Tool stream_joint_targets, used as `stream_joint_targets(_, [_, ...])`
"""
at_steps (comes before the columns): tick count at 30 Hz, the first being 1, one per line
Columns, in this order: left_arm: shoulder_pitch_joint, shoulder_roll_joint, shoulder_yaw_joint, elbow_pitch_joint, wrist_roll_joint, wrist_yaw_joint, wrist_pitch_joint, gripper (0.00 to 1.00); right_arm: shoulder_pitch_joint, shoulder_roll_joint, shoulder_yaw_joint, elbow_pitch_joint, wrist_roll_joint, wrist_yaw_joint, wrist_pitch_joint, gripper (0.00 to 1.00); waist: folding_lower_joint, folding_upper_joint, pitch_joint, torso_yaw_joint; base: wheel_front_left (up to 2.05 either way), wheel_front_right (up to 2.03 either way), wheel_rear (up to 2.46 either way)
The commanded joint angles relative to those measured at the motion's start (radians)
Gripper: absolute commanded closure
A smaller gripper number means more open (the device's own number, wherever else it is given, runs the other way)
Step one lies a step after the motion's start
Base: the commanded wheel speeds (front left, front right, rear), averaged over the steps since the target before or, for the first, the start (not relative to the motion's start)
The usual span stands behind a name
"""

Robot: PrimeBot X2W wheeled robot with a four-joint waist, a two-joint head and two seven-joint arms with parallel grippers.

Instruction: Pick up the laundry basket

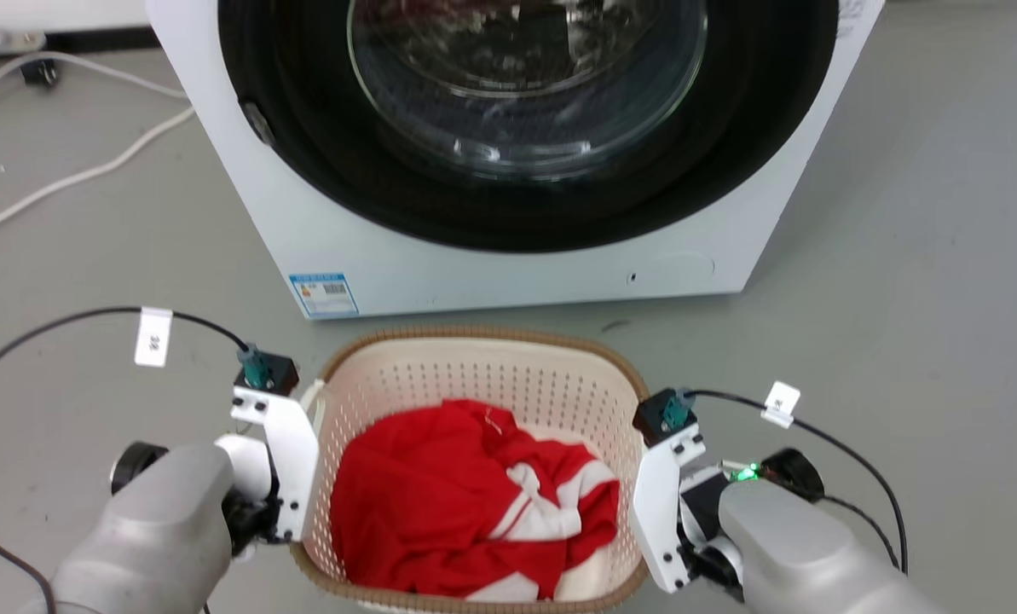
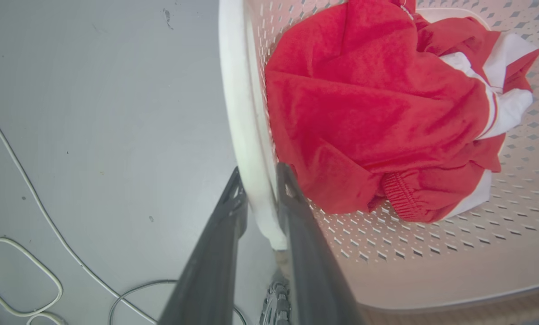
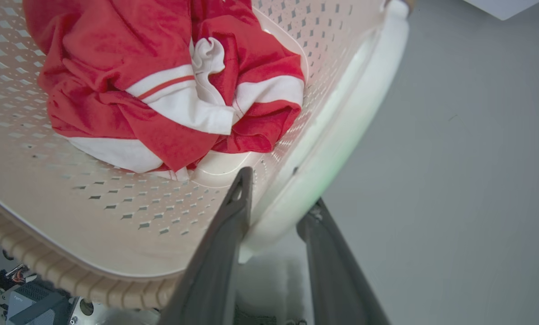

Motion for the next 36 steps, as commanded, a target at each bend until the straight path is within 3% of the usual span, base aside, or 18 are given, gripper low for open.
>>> stream_joint_targets(1, [0.014,-0.001,-0.006,-0.006,-0.004,0.001,0.005,1.0,0.017,-0.004,0.013,0.005,0.003,0.003,0.005,1.0,0.0003,-0.0001,-0.031,0.0,0.0,0.0,0.0])
stream_joint_targets(11, [0.089,-0.008,-0.035,-0.029,-0.045,0.001,0.057,1.0,0.072,-0.003,0.076,0.023,0.071,0.003,0.037,1.0,0.0003,-0.0001,-0.138,-0.002,0.0,0.0,0.0])
stream_joint_targets(36, [0.152,-0.012,-0.056,-0.05,-0.069,0.0,0.1,1.0,0.117,-0.003,0.156,0.044,0.15,0.002,0.085,1.0,0.0003,-0.0001,-0.197,-0.004,0.0,0.0,0.0])
